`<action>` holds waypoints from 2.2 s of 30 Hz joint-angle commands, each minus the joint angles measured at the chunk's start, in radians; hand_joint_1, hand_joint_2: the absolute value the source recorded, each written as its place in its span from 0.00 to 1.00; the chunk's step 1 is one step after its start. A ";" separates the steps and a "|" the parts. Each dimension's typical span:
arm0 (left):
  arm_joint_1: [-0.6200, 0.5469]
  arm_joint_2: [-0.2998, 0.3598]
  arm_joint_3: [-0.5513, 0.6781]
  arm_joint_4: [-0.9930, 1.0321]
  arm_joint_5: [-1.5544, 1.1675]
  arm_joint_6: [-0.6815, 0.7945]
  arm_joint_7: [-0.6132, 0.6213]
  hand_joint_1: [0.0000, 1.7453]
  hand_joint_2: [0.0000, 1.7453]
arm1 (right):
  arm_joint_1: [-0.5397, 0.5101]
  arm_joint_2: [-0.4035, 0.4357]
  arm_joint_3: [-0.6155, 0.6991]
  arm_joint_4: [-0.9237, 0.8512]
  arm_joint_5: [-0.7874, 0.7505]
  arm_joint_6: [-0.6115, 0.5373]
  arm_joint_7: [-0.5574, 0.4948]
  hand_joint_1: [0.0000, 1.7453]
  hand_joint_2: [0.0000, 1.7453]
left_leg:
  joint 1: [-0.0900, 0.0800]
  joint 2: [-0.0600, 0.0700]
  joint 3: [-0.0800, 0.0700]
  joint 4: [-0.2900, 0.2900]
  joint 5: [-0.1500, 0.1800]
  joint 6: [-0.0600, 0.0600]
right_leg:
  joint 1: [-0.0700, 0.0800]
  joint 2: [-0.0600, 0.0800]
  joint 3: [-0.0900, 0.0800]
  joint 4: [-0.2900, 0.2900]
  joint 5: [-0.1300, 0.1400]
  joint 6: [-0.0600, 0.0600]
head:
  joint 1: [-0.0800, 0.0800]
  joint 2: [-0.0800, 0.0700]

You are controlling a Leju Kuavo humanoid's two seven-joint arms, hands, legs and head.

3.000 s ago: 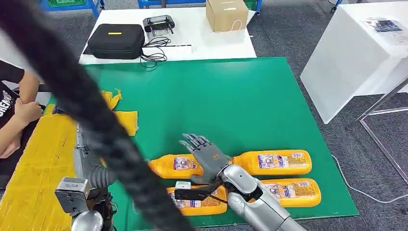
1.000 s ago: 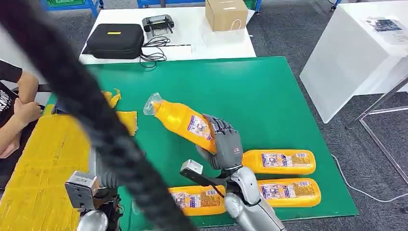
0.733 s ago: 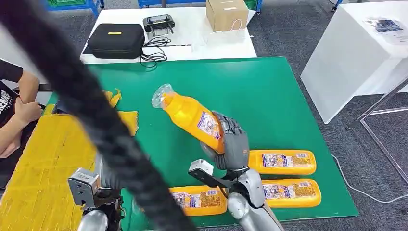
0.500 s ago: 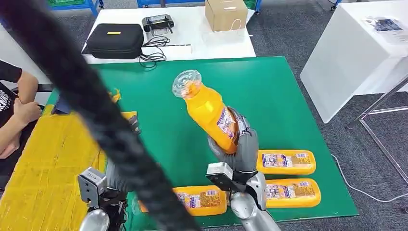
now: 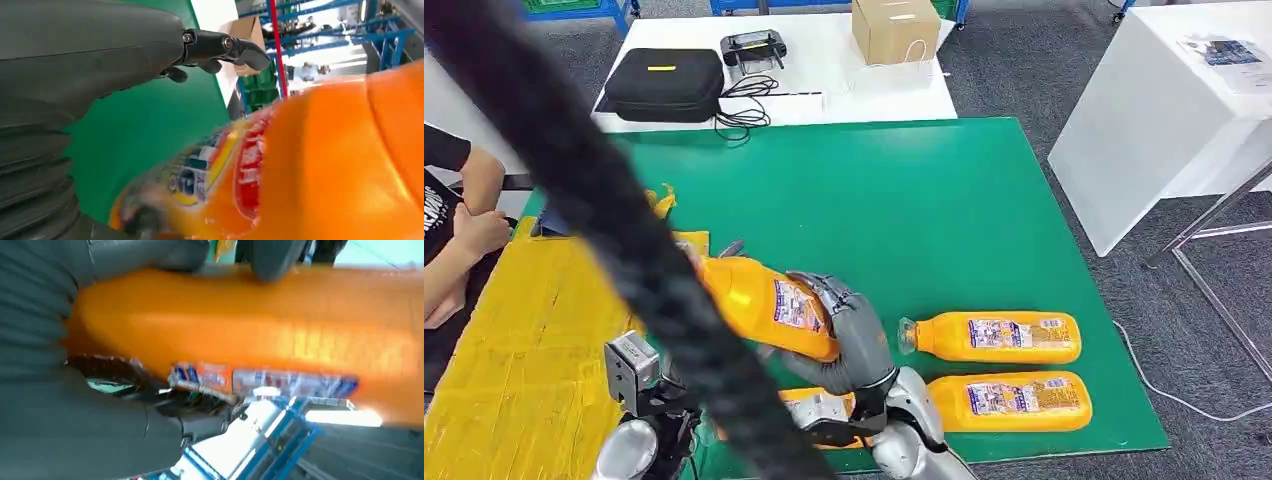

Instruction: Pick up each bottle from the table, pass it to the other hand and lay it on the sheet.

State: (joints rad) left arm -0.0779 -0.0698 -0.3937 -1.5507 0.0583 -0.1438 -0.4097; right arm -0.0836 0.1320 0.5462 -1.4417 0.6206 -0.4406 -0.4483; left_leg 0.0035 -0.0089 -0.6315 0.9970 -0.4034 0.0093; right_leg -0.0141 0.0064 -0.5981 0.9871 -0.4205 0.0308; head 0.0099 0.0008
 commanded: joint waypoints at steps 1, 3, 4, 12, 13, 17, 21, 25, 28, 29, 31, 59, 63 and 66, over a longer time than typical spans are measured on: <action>-0.048 0.032 -0.035 0.078 0.008 -0.003 0.005 0.00 1.00 | -0.081 -0.031 0.140 0.172 0.034 0.010 0.025 1.00 1.00 | 0.002 0.002 0.007 -0.001 -0.003 0.000 | 0.002 0.001 0.008 -0.003 -0.001 -0.001 | 0.000 0.000; -0.048 0.032 -0.035 0.078 0.008 -0.003 0.005 0.00 1.00 | -0.081 -0.031 0.140 0.172 0.034 0.010 0.025 1.00 1.00 | 0.003 0.002 0.011 0.000 -0.004 -0.001 | 0.004 0.000 0.013 -0.004 -0.003 -0.002 | 0.000 0.000; -0.048 0.032 -0.035 0.078 0.008 -0.003 0.005 0.00 1.00 | -0.081 -0.031 0.140 0.172 0.034 0.010 0.025 1.00 1.00 | 0.001 0.001 0.005 -0.001 -0.001 0.000 | 0.002 -0.001 0.006 -0.002 -0.001 -0.001 | 0.000 0.000; -0.048 0.032 -0.035 0.078 0.008 -0.003 0.005 0.00 1.00 | -0.081 -0.031 0.140 0.172 0.034 0.010 0.025 1.00 1.00 | 0.001 0.000 0.005 -0.001 -0.002 0.000 | 0.001 -0.001 0.006 -0.002 -0.002 -0.001 | 0.000 0.000; -0.048 0.032 -0.035 0.078 0.008 -0.003 0.005 0.00 1.00 | -0.081 -0.031 0.140 0.172 0.034 0.010 0.025 1.00 1.00 | 0.001 0.000 0.004 -0.001 -0.001 0.000 | 0.001 -0.001 0.005 -0.002 -0.001 -0.001 | 0.000 0.000; -0.047 0.031 -0.033 0.080 0.011 -0.004 0.004 0.00 1.00 | -0.085 -0.034 0.144 0.177 0.033 0.017 0.029 1.00 1.00 | 0.002 0.000 0.006 -0.001 -0.002 0.000 | 0.002 -0.001 0.007 -0.002 -0.002 -0.001 | 0.000 0.000; -0.047 0.025 -0.023 0.079 0.030 -0.007 -0.003 0.00 1.00 | -0.093 -0.035 0.149 0.199 0.034 0.027 0.039 1.00 1.00 | 0.002 0.000 0.006 -0.001 -0.002 0.000 | 0.002 -0.001 0.007 -0.002 -0.002 -0.001 | 0.000 0.000; -0.041 0.021 -0.014 0.060 0.057 -0.014 -0.016 0.00 1.00 | -0.097 -0.038 0.149 0.216 0.035 0.033 0.044 1.00 1.00 | 0.001 0.000 0.003 -0.001 -0.001 0.000 | 0.001 -0.001 0.004 -0.002 -0.001 -0.001 | 0.000 0.000; -0.031 0.002 0.009 0.036 0.008 0.068 -0.055 0.00 1.00 | -0.096 -0.038 0.146 0.223 0.040 0.030 0.051 1.00 1.00 | 0.002 0.000 0.006 -0.001 -0.002 0.000 | 0.002 -0.002 0.007 -0.002 -0.002 -0.002 | 0.000 0.000; -0.029 -0.006 0.007 0.027 0.008 0.076 -0.059 0.00 1.00 | -0.094 -0.038 0.145 0.222 0.041 0.028 0.053 1.00 1.00 | 0.001 0.000 0.005 -0.001 -0.001 0.000 | 0.002 -0.002 0.006 -0.002 -0.001 -0.001 | 0.000 0.000; -0.024 -0.018 0.016 0.008 0.018 0.110 -0.069 0.00 1.00 | -0.092 -0.037 0.142 0.224 0.040 0.026 0.055 1.00 1.00 | 0.001 -0.001 0.004 0.000 -0.001 0.000 | 0.002 -0.002 0.005 -0.002 -0.001 -0.001 | 0.000 0.000; -0.019 -0.037 0.018 -0.019 0.100 0.195 -0.103 1.00 1.00 | -0.074 -0.028 0.101 0.216 0.020 -0.015 0.073 0.27 1.00 | 0.002 -0.002 0.004 0.000 -0.001 0.000 | 0.002 -0.004 0.005 -0.002 -0.002 -0.001 | 0.000 0.000; -0.020 -0.036 0.018 -0.021 0.099 0.195 -0.103 1.00 1.00 | -0.066 -0.027 0.089 0.199 0.012 -0.031 0.069 0.00 1.00 | 0.001 -0.002 0.002 0.000 -0.001 0.000 | 0.001 -0.003 0.003 -0.001 -0.001 -0.001 | 0.000 0.000; -0.022 -0.025 0.026 -0.029 0.051 0.237 -0.122 1.00 1.00 | -0.045 -0.036 0.057 0.134 0.009 -0.072 0.060 0.00 1.00 | 0.000 -0.001 0.002 0.000 -0.001 0.000 | 0.001 -0.002 0.003 -0.001 -0.001 -0.001 | 0.000 0.000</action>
State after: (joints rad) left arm -0.0509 -0.0908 -0.3956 -1.5801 0.1522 0.0488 -0.5116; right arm -0.1565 0.1305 0.6538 -1.2814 0.6390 -0.4658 -0.3811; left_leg 0.0035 -0.0086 -0.6314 0.9971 -0.4035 0.0093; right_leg -0.0142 0.0064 -0.5986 0.9871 -0.4207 0.0304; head 0.0095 0.0008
